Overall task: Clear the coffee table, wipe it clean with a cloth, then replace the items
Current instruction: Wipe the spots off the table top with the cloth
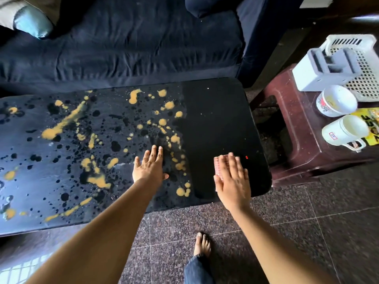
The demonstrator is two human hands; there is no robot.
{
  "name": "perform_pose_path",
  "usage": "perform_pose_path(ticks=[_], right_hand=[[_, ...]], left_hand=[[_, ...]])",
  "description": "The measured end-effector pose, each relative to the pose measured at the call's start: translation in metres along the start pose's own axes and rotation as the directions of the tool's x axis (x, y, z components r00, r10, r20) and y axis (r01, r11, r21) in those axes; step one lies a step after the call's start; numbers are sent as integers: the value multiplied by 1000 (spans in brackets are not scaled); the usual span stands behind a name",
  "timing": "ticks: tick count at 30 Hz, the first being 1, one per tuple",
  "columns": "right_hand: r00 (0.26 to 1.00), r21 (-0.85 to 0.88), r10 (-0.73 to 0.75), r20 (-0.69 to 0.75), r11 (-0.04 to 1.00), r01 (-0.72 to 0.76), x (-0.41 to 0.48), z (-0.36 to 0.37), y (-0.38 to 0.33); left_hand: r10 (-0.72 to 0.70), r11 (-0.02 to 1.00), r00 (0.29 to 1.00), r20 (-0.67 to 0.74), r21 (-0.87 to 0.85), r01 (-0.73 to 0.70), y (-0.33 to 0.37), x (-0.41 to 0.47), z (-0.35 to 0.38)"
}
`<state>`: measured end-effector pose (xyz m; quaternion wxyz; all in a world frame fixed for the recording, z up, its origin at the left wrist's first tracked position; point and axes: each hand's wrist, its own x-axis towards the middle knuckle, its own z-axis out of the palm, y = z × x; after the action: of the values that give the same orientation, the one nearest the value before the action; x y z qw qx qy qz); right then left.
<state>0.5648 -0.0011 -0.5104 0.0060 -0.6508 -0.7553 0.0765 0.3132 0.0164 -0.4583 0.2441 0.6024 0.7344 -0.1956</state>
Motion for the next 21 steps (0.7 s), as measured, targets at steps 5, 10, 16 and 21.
perform_pose_path(ticks=[5,10,16,21], right_hand=[[999,90,23,-39,996,-20,-21,3,-55],[952,2,-306,18,952,306,-35,6,-10],[982,115,186,-30,977,-182,-40,2,-31],[949,47,-314,14,949,313,-47,9,-32]], left_hand=[[-4,1000,1000,14,-12,4,1,1,-1],[-14,1000,999,33,20,13,2,1,-4],[-29,999,998,52,46,27,4,4,-4],[-24,998,998,62,59,21,2,5,-2]])
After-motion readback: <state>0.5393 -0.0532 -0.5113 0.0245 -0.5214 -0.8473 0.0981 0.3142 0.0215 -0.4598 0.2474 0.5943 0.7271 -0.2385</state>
